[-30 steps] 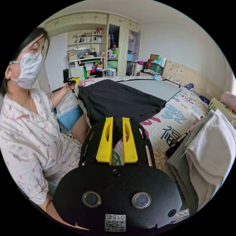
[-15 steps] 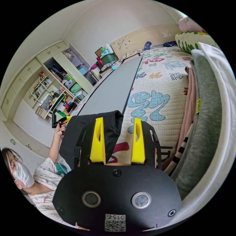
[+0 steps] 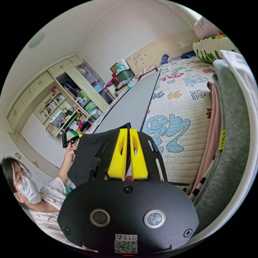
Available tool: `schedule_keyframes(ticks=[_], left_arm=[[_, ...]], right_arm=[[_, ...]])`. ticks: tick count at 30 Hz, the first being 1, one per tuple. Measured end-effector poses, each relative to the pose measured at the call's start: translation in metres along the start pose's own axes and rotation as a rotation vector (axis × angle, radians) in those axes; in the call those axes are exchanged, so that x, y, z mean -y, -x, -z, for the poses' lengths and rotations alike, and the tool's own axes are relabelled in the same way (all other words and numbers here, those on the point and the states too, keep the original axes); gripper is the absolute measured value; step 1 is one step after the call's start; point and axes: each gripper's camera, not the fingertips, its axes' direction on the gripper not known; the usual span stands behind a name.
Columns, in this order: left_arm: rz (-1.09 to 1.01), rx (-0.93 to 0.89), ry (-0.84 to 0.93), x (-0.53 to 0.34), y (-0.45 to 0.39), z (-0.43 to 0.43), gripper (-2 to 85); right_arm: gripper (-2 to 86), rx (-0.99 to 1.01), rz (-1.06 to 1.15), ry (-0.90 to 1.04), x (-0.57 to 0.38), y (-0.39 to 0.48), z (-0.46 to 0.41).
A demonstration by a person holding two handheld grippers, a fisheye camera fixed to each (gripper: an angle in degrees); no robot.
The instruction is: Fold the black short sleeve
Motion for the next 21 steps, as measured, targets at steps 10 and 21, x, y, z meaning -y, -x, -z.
schedule_keyframes(ticks=[10, 21], left_arm=[[0.049, -0.016, -0.037, 0.166, -0.061, -0.114, 0.9], [-0.457, 0.131, -0.141, 0.249, -0.329, -0.120, 10.3]], right_arm=[[0.8, -0.186, -0.028, 0.048, 0.060, -0.021, -0.112], [7.3, -0.232, 0.629, -0.011, -0.103, 0.080, -0.105]])
